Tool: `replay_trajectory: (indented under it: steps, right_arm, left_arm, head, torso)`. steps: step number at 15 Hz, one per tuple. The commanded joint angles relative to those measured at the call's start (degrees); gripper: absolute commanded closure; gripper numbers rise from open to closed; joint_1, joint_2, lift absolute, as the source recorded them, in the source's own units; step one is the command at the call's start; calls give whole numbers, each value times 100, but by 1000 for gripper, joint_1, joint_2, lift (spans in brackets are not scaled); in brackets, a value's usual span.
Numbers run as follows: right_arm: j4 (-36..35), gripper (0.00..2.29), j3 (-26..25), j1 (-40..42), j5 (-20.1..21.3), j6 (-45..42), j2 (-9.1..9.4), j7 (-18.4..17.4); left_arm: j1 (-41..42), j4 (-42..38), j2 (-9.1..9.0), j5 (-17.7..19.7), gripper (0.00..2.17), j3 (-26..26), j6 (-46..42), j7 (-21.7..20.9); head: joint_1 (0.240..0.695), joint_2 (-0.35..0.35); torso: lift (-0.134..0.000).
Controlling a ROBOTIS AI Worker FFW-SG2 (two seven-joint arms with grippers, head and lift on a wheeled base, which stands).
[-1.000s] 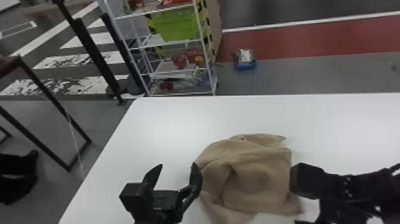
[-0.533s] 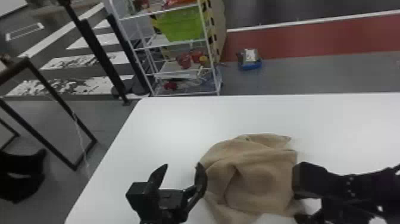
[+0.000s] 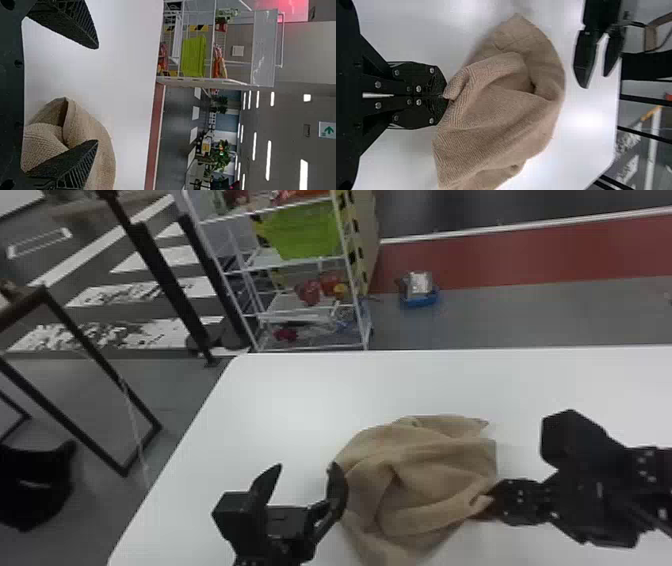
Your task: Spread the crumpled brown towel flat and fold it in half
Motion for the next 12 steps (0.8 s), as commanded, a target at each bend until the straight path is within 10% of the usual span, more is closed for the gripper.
replay_trajectory:
  steps: [1,5,12]
  right_arm:
    - [-240,1420,-339,68,-818,23,110,-370]
    - [-679,1420,-989,85,-2277,5,391,-1240]
    - [-670,1409,-1569,-11,-2787,-13,540,-2277]
  left_arm:
    - [-9,-14,6,0,26,-3,18,0]
    - [-9,-41,14,-9,26,-47,88,-17]
    - [-9,-313,58,-9,43,-619,879,-738]
  head:
    - [695,332]
    - [695,332]
    - [695,226]
  torso:
    - [-123]
    - [-123]
    - [-123]
